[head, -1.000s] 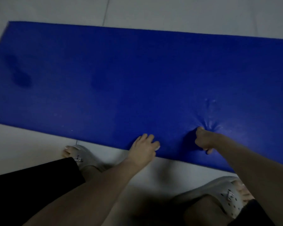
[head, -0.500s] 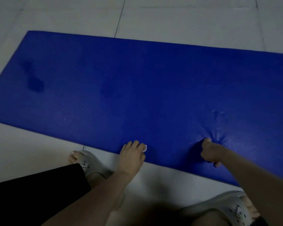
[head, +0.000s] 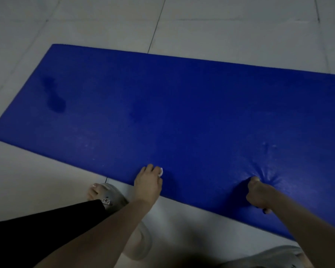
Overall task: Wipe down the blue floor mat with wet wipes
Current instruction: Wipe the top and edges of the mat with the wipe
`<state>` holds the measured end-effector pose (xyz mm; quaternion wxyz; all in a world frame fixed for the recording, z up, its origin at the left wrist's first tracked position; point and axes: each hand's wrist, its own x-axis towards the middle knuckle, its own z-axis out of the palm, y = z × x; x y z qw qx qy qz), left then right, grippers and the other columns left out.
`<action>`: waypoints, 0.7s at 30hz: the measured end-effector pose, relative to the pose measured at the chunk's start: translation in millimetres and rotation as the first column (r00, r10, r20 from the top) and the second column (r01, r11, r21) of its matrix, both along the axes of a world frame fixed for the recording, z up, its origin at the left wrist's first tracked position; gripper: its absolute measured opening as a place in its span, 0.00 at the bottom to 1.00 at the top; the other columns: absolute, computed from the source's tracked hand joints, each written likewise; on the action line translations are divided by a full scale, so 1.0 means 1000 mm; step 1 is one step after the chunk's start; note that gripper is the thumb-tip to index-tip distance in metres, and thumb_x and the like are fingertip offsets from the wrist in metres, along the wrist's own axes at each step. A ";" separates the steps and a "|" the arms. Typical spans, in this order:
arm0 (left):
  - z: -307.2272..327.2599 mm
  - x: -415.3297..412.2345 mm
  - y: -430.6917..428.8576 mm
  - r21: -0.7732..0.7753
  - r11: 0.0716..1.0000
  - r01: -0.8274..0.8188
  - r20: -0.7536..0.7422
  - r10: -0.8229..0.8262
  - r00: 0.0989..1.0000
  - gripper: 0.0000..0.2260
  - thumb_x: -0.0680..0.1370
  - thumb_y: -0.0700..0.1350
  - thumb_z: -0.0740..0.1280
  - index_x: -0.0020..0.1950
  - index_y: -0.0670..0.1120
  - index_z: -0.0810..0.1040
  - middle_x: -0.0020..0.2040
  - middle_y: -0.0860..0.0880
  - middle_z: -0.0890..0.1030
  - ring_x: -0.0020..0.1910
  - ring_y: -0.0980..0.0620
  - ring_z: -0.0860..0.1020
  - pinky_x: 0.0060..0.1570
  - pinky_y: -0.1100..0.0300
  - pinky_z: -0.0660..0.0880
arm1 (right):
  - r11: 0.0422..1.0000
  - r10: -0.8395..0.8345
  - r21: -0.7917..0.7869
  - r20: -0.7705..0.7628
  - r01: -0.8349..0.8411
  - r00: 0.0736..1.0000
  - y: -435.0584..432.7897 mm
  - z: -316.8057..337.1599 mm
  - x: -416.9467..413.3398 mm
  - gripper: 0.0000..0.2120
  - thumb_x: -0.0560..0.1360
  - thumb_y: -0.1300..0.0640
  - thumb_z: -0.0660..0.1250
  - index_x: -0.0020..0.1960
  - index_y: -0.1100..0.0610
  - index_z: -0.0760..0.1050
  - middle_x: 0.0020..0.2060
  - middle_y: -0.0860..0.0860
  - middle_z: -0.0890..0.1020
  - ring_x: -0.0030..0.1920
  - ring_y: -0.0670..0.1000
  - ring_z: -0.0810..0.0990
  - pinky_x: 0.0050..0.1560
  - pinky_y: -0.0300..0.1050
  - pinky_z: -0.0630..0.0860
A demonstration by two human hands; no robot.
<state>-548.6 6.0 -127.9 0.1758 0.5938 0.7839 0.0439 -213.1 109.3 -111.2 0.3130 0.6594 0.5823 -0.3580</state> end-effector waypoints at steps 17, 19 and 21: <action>-0.010 0.001 0.041 0.049 0.998 -0.033 0.082 0.029 0.996 0.11 0.85 0.47 0.61 0.49 0.44 0.79 0.46 0.46 0.78 0.43 0.46 0.76 0.45 0.49 0.76 | 0.991 -0.080 -0.110 -0.003 0.079 0.997 0.005 -0.002 0.002 0.21 0.80 0.62 0.58 0.69 0.63 0.55 0.42 0.59 0.78 0.34 0.55 0.77 0.34 0.46 0.77; -0.007 0.003 0.006 -0.034 0.999 -0.033 0.111 0.037 0.993 0.07 0.83 0.46 0.63 0.48 0.46 0.78 0.46 0.48 0.78 0.44 0.48 0.76 0.46 0.49 0.76 | 0.999 -0.033 -0.007 -0.004 0.033 0.999 0.004 -0.001 0.000 0.15 0.79 0.60 0.62 0.63 0.60 0.62 0.46 0.57 0.77 0.41 0.55 0.77 0.44 0.49 0.78; -0.006 0.005 -0.016 -0.125 0.983 -0.133 0.161 0.152 0.975 0.10 0.81 0.46 0.65 0.40 0.46 0.74 0.39 0.49 0.77 0.38 0.49 0.75 0.41 0.49 0.77 | 0.999 -0.022 0.050 0.004 0.021 1.000 0.001 0.002 -0.001 0.13 0.78 0.58 0.64 0.56 0.57 0.60 0.48 0.56 0.74 0.46 0.55 0.74 0.52 0.49 0.77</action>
